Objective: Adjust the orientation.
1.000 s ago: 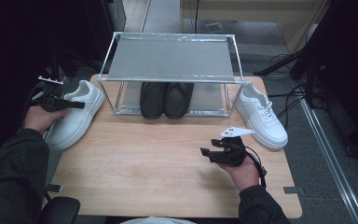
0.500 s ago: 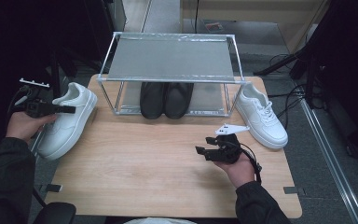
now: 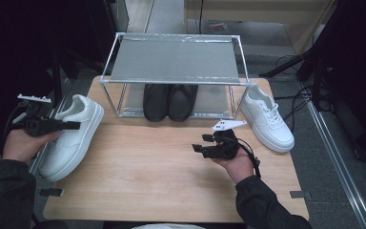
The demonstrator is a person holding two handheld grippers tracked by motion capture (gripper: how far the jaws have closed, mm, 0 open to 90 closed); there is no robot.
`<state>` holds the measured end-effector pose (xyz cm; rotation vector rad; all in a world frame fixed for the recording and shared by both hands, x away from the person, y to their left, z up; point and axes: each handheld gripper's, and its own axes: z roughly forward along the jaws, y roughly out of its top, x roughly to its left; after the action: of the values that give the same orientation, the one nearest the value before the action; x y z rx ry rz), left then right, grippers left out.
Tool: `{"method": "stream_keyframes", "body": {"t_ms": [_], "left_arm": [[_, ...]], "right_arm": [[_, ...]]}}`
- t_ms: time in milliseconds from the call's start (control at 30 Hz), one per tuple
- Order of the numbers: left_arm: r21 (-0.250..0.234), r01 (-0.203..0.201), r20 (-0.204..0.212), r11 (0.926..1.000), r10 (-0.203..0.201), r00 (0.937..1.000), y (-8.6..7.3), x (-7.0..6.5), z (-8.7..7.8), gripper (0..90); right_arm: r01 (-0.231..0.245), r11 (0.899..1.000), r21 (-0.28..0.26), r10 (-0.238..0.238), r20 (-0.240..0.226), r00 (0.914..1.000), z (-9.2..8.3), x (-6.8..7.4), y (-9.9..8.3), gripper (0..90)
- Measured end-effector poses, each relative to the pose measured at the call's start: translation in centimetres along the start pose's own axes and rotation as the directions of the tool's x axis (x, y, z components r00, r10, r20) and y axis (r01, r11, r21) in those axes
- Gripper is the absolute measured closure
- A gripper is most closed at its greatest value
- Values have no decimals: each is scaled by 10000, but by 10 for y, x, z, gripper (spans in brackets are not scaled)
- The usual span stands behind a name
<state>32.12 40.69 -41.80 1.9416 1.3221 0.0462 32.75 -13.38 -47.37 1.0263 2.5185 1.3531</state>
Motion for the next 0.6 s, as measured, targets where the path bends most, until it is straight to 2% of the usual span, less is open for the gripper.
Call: {"method": "stream_keyframes", "body": {"t_ms": [167,300,433,600], "left_arm": [[101,-108,86,9999,107,9999,-4,-21,2,826],[122,-330,420,9994,325,9986,-6,-39,8,827],[186,-583,744,9981,567,9956,-6,-55,21,827],[427,-931,1155,9947,877,9894,1,-74,45,827]], "right_arm": [[109,9999,-54,-110,-148,9998,5,2,5,420],[57,10000,-18,-57,-229,9997,8,3,7,418],[59,9999,-126,-64,-364,9993,7,4,7,428],[104,9997,-241,-111,-295,9995,3,5,7,428]]}}
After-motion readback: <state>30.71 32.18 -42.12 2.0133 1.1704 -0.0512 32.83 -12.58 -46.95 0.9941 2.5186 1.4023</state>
